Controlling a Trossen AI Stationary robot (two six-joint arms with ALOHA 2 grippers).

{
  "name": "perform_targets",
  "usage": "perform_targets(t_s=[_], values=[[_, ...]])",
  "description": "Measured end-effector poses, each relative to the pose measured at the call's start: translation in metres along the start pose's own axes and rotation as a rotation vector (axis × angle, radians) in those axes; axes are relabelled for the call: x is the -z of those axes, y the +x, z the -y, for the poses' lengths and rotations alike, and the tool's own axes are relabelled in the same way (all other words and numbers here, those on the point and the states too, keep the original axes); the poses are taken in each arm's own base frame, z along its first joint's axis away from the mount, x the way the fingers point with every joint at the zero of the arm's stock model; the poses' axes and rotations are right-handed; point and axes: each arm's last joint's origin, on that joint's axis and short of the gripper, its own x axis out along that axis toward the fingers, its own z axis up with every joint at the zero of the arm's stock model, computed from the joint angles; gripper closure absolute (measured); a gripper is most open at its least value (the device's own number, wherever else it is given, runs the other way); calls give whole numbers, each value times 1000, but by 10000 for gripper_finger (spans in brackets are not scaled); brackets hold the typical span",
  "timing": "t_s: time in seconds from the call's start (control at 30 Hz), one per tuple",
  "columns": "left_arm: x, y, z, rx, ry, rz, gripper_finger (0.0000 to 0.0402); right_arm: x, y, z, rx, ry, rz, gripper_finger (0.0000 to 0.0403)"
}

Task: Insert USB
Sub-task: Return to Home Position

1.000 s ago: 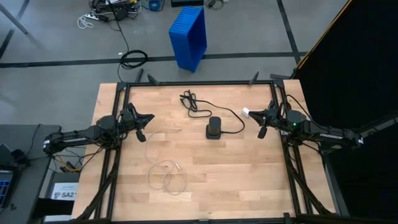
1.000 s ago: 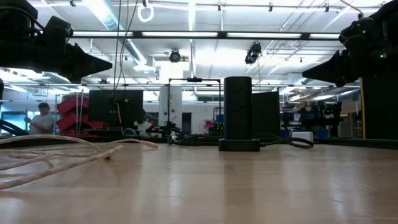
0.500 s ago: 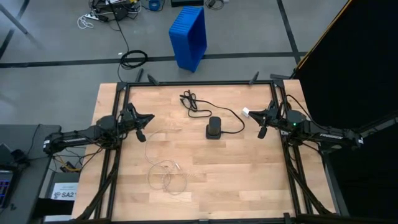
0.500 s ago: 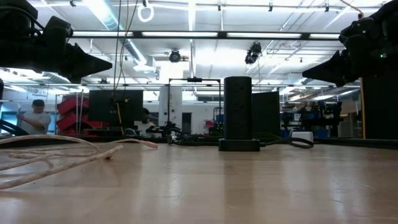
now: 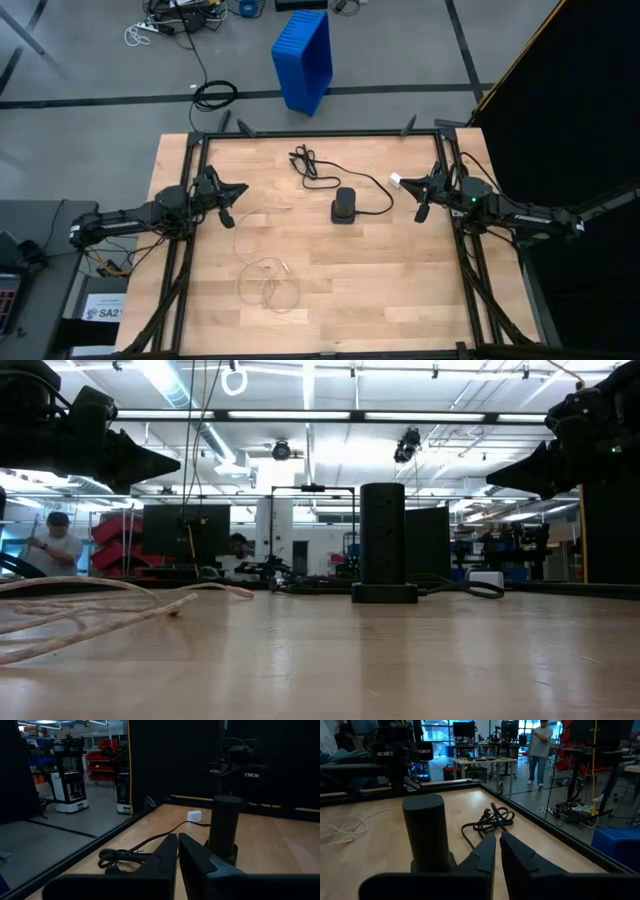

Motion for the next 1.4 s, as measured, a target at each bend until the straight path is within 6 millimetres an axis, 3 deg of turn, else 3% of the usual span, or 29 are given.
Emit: perform_targets(t_s=[1.4], values=[[0, 0, 0, 0, 0, -1, 401, 0, 0, 0, 1, 0, 0, 400]])
